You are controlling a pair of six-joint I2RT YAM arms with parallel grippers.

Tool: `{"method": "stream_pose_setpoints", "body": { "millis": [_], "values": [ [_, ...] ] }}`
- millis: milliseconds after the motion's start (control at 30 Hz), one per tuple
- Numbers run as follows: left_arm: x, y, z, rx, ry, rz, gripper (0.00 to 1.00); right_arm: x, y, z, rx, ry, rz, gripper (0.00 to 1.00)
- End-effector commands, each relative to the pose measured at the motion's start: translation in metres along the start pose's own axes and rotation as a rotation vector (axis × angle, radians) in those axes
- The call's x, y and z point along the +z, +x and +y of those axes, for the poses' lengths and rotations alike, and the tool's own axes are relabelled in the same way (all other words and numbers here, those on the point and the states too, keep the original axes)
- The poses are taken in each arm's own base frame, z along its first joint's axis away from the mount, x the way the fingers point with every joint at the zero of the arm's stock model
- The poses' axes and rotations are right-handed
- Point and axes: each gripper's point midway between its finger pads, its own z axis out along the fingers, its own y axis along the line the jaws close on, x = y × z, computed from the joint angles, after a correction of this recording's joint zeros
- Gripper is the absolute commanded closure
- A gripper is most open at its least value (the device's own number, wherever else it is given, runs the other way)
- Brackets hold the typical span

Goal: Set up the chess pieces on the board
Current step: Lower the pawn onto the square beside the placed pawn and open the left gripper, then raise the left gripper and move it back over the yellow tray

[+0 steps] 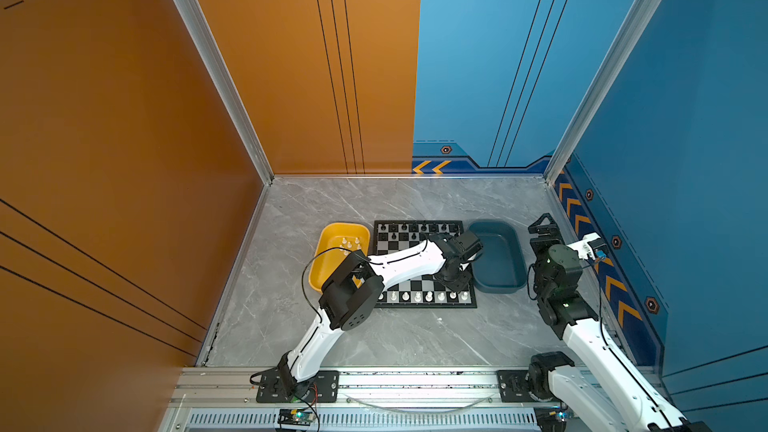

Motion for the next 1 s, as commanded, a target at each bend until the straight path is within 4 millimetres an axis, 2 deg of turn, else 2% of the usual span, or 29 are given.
{"method": "stream_pose_setpoints", "body": {
  "millis": [0, 333, 600, 733, 967],
  "values": [
    [-0.015, -0.008, 0.0, -0.002, -0.01, -0.024, 0.71, 0.001, 0.003, -0.006, -0.005, 0.019, 0.006, 0.0],
    [-0.034, -0.014, 0.004, -0.003, -0.027, -0.066, 0.7, 0.0, 0.002, -0.006, -0.004, 0.018, 0.004, 0.0],
    [-0.06, -0.02, 0.019, -0.017, -0.076, -0.125, 0.7, -0.001, 0.002, -0.007, -0.005, 0.019, 0.005, 0.0],
    [-0.08, -0.022, 0.039, -0.042, -0.112, -0.162, 0.7, 0.0, 0.002, -0.007, 0.0, 0.019, 0.006, 0.0],
    [-0.116, -0.013, 0.102, -0.142, -0.242, -0.215, 0.7, 0.0, 0.002, -0.005, 0.005, 0.016, 0.009, 0.0]
  ]
}}
